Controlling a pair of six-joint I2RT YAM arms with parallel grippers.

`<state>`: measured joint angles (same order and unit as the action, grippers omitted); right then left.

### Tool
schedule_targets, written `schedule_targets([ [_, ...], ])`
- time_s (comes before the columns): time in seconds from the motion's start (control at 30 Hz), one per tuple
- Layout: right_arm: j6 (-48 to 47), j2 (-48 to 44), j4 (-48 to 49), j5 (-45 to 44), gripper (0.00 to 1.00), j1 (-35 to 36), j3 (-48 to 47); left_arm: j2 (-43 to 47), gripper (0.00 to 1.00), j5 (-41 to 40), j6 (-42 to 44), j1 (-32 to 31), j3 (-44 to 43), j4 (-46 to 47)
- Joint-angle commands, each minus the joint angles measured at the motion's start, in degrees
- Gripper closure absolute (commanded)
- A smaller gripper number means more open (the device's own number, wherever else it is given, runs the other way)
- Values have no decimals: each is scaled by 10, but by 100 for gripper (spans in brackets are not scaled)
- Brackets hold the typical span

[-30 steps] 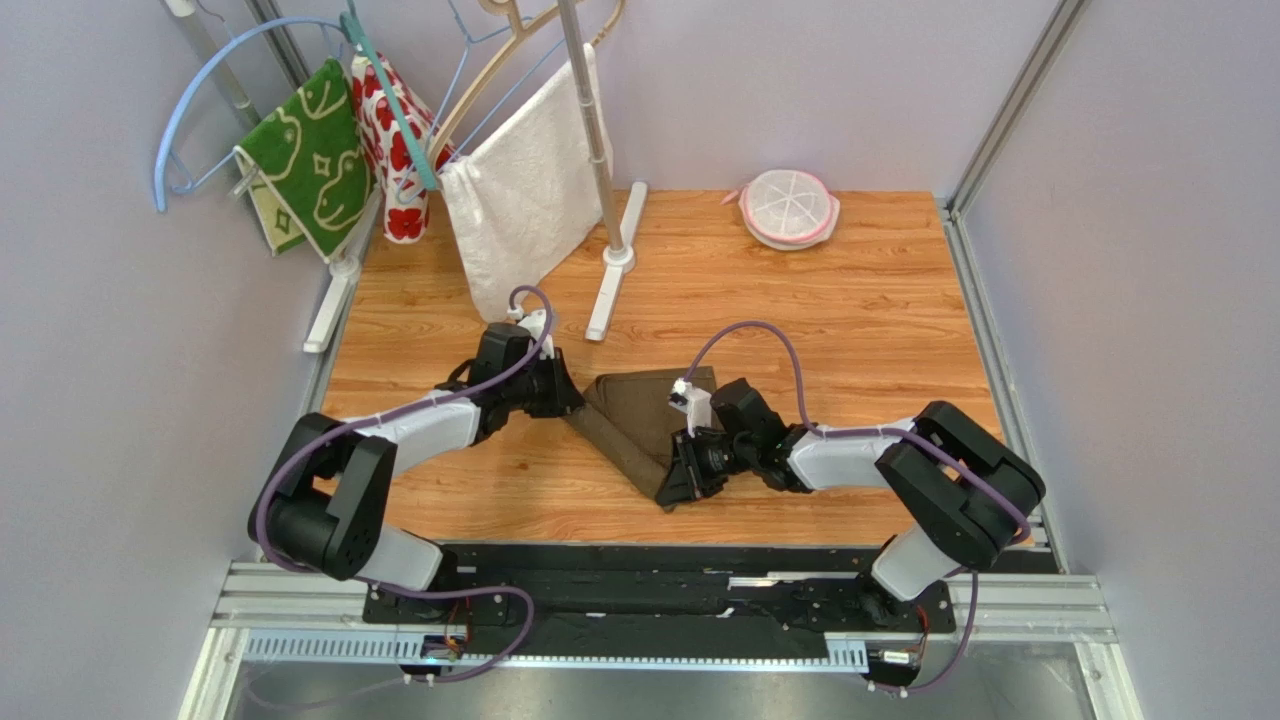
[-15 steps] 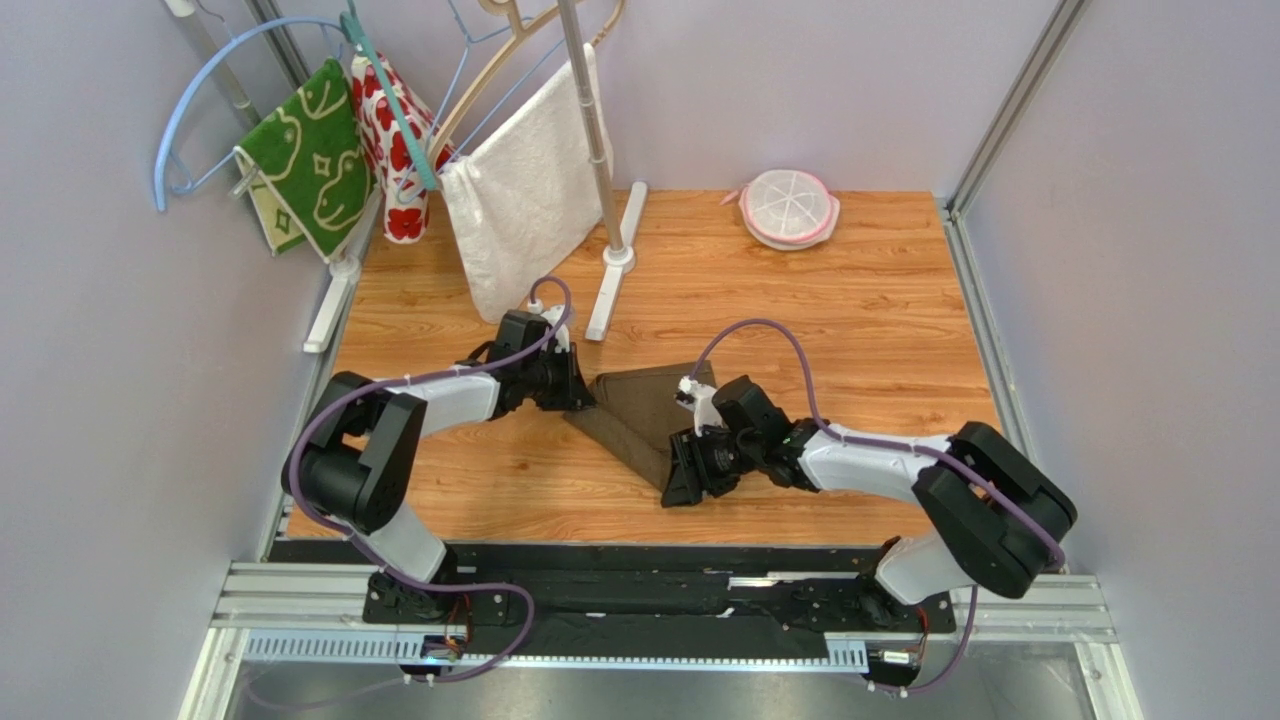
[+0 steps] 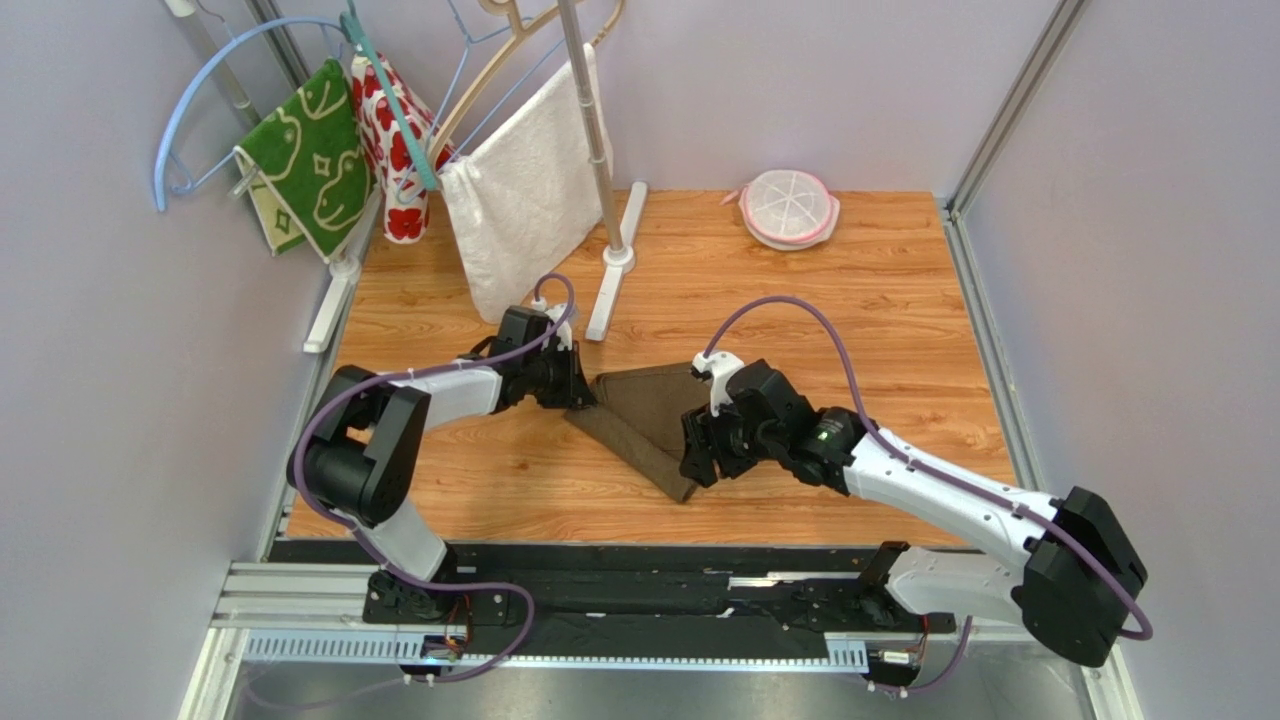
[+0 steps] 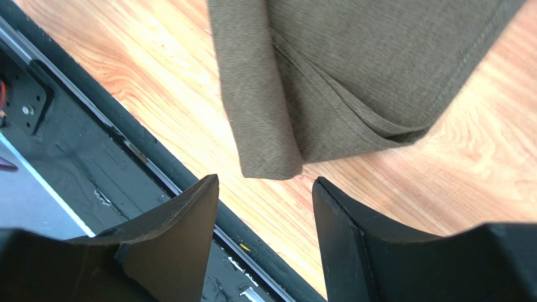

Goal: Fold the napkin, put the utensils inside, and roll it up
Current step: Roll the napkin with the utensil

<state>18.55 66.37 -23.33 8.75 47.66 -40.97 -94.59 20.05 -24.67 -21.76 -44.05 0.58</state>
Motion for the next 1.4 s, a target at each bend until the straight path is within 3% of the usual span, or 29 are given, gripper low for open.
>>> schedule_targets([
  [0.0, -31, 1, 10, -66, 39, 31, -17, -25, 100, -19, 26, 0, -3, -38],
  [0.33, -33, 82, 74, -63, 51, 32, 4, -38, 100, -12, 22, 0, -12, -41],
  [0.47, -19, 92, 87, -45, 73, 32, 12, -39, 100, -12, 22, 0, -14, -43],
  [0.73, 65, 105, 78, -10, 100, 30, 26, -42, 100, -15, 19, 0, -13, -44],
  [1.1, 204, 88, 181, 82, 100, -33, 113, -47, 100, -19, 22, 0, -13, -51],
  [1.37, 307, 67, 262, 141, 100, -37, 128, -48, 100, -19, 22, 0, -14, -54],
])
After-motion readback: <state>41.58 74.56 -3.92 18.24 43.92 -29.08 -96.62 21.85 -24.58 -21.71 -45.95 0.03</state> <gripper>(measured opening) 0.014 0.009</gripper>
